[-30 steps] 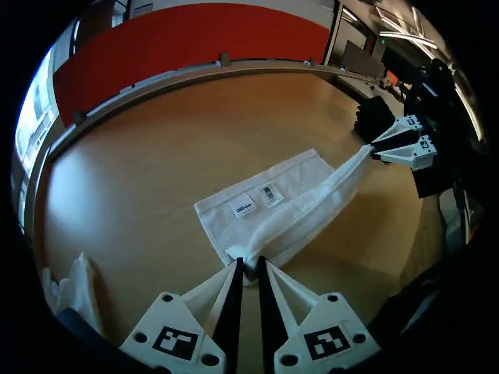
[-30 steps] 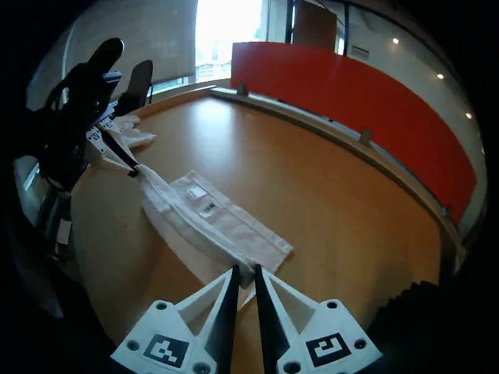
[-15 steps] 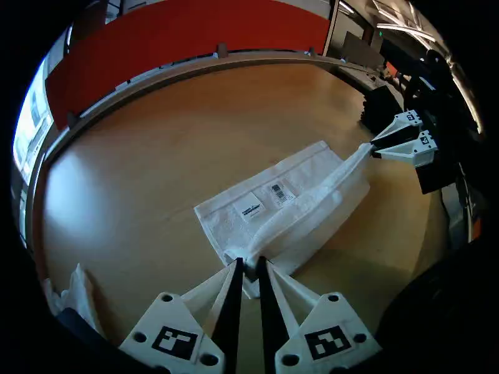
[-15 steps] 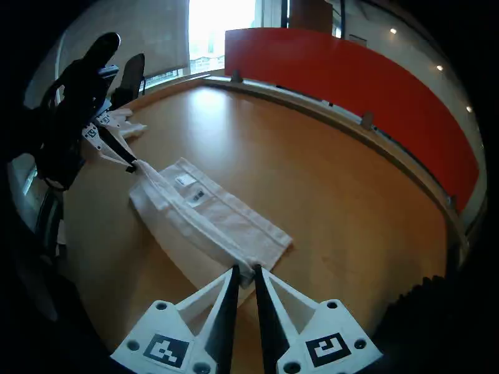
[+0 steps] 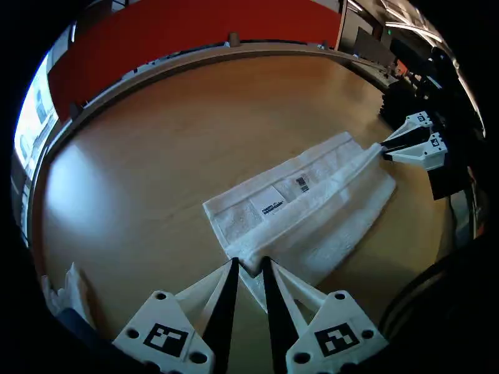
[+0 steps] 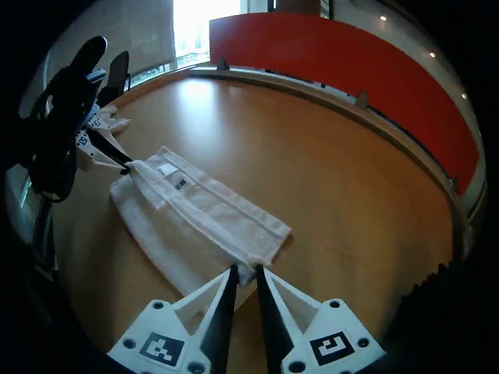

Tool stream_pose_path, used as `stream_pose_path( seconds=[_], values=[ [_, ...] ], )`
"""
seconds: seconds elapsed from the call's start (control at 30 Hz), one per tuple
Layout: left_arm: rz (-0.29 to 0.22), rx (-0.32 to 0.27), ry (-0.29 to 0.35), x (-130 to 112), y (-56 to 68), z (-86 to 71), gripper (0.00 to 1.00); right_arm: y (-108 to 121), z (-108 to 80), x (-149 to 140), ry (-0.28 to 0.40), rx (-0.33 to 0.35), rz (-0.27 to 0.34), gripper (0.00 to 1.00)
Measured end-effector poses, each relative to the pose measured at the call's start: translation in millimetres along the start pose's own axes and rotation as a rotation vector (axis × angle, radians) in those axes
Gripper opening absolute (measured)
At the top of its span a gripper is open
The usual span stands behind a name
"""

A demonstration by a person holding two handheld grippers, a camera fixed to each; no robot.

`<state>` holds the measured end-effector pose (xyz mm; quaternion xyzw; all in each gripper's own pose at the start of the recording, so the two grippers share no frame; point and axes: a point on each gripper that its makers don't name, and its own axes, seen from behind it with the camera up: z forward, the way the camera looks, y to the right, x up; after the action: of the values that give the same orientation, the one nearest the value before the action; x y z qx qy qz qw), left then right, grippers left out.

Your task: Fold towel

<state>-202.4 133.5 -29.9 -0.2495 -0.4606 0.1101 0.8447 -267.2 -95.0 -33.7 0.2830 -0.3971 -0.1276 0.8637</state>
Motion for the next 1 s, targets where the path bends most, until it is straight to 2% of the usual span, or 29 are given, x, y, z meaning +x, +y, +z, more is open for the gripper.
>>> stream_pose_path(
  seconds=[0.47,0.7,0.87,1.0],
  values=[
    [0.035,0.026,0.0,5.8,-9.8,10.0,0.3,15.2,9.7,3.7,-0.005,-0.044,0.0,0.36],
    [0.042,0.049,-0.003,10.9,-20.3,12.3,0.41,22.7,13.9,8.9,-0.006,-0.058,-0.002,0.45],
    [0.037,0.065,-0.004,15.8,-28.3,13.1,0.48,28.2,16.3,13.8,0.0,-0.073,0.006,0.47],
    [0.044,0.079,0.003,20.6,-33.9,12.8,0.58,33.2,17.6,15.9,0.003,-0.091,0.008,0.57]
  ],
)
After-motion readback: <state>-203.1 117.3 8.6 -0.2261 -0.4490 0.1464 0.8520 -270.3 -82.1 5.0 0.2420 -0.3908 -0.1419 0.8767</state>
